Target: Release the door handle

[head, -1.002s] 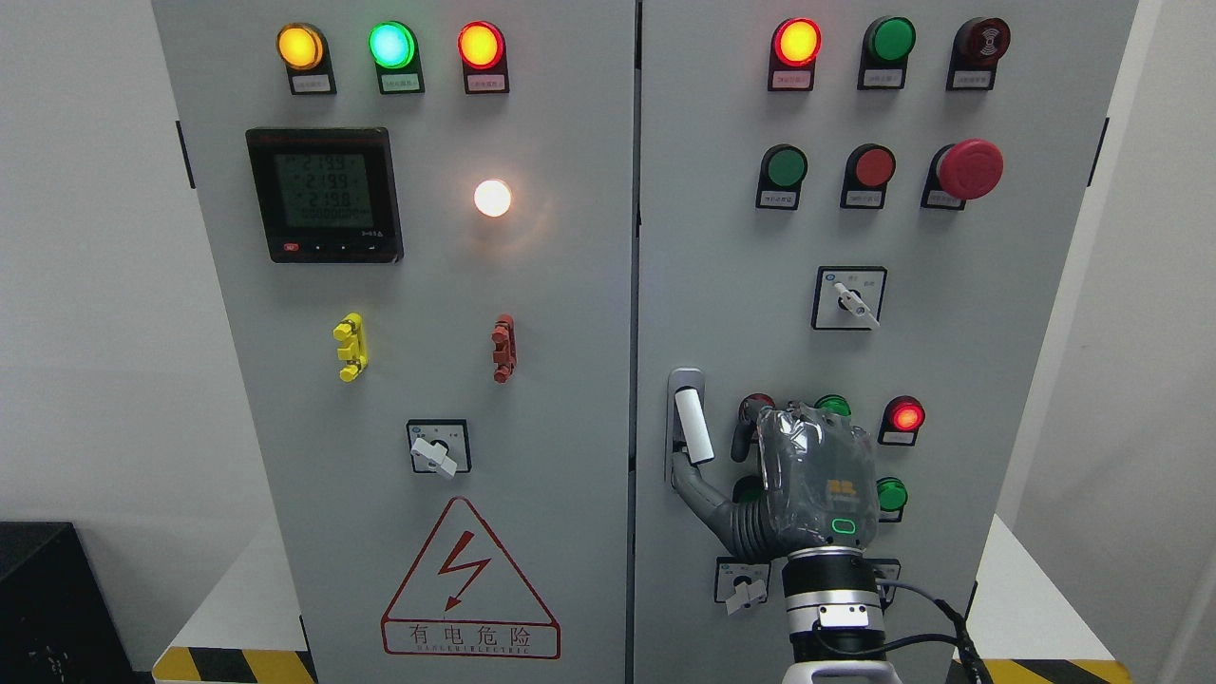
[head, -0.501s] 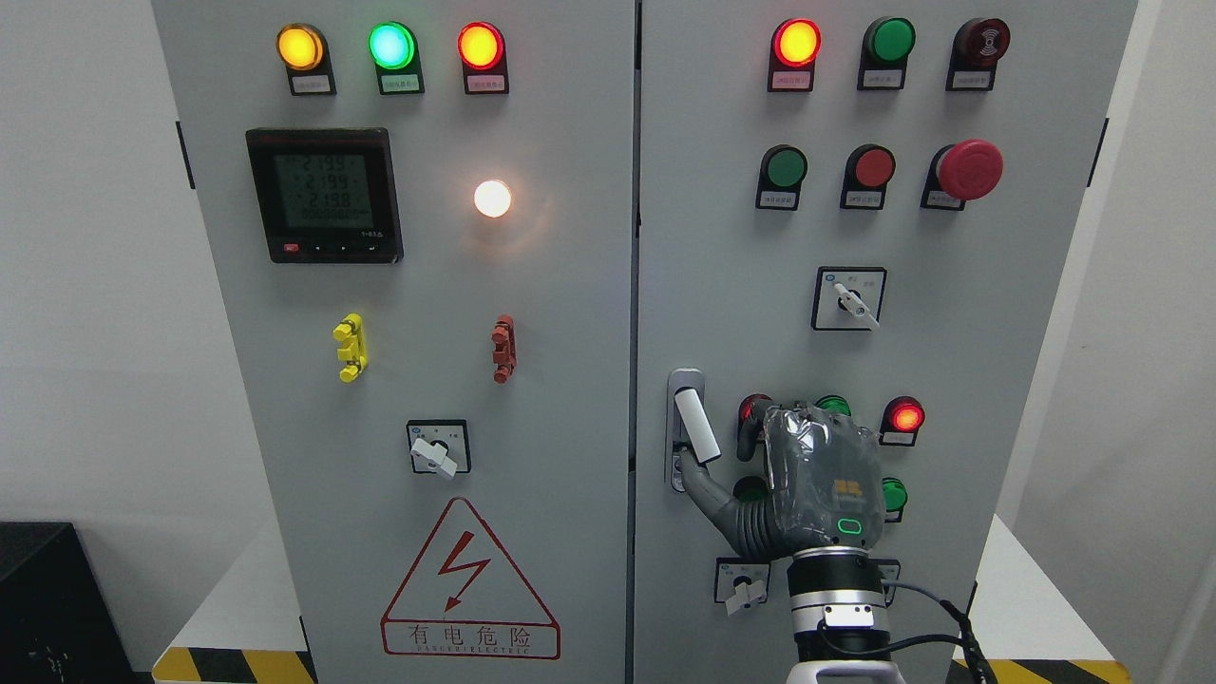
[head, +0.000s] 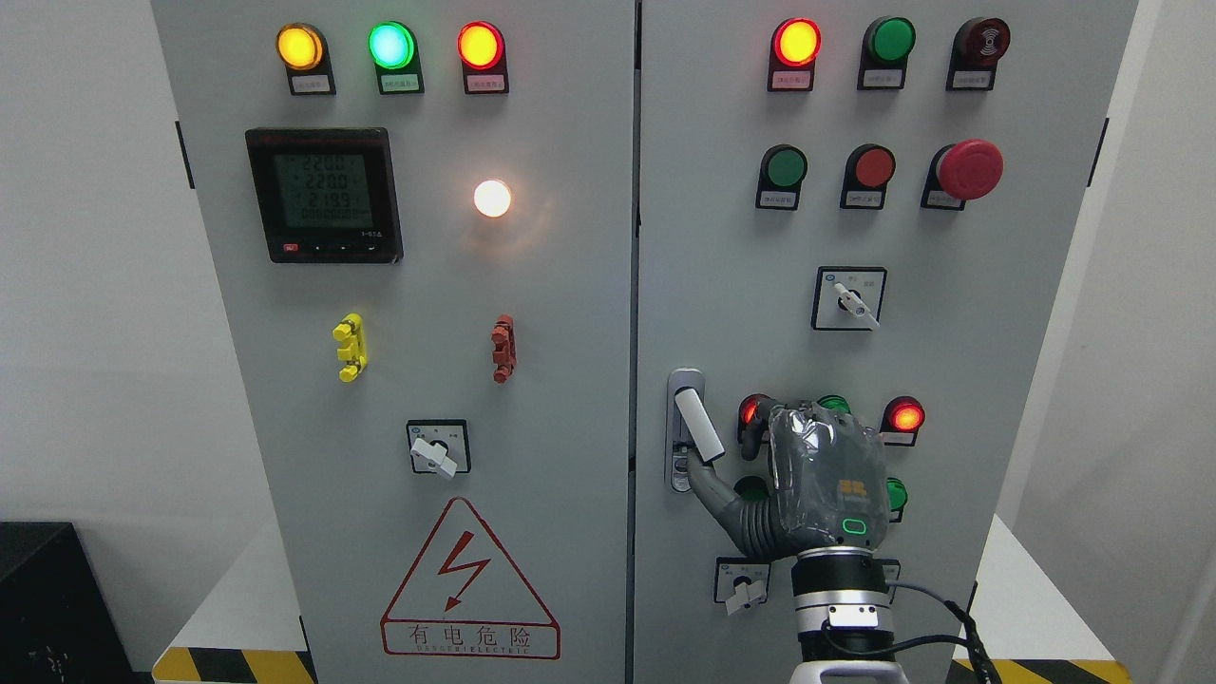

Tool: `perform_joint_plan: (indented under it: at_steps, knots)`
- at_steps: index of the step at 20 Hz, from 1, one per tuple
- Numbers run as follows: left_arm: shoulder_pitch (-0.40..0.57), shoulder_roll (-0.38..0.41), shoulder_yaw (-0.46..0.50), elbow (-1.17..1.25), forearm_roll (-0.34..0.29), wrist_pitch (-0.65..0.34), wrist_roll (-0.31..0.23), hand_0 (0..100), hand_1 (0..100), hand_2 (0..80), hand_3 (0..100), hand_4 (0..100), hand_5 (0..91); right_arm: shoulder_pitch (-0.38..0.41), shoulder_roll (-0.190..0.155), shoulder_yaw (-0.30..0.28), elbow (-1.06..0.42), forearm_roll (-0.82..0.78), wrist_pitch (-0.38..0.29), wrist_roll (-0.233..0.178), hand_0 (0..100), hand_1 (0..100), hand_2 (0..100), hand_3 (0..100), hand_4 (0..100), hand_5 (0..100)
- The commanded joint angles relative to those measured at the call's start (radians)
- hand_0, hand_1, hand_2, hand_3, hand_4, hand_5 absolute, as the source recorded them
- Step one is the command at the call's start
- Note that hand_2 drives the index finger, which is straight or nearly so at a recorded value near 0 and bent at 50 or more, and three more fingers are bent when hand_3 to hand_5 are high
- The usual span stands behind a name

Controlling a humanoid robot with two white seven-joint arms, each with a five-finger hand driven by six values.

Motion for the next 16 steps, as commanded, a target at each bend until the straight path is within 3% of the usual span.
perform_joint_plan:
  at_steps: [1,16]
  knots:
    - [0.000,0.000,0.000,0.000,0.000,0.001,0.000,0,0,4.8,11,1,0.0,0.001,0.000,-0.010,-0.006,-0.001,-0.002,-0.002,25,49,73,100,81,73]
    - [0.000,0.000,0.000,0.000,0.000,-0.001,0.000,0,0,4.7,11,1,0.0,0.001,0.000,-0.012,-0.012,-0.001,-0.002,-0.002,25,48,73,100,81,73]
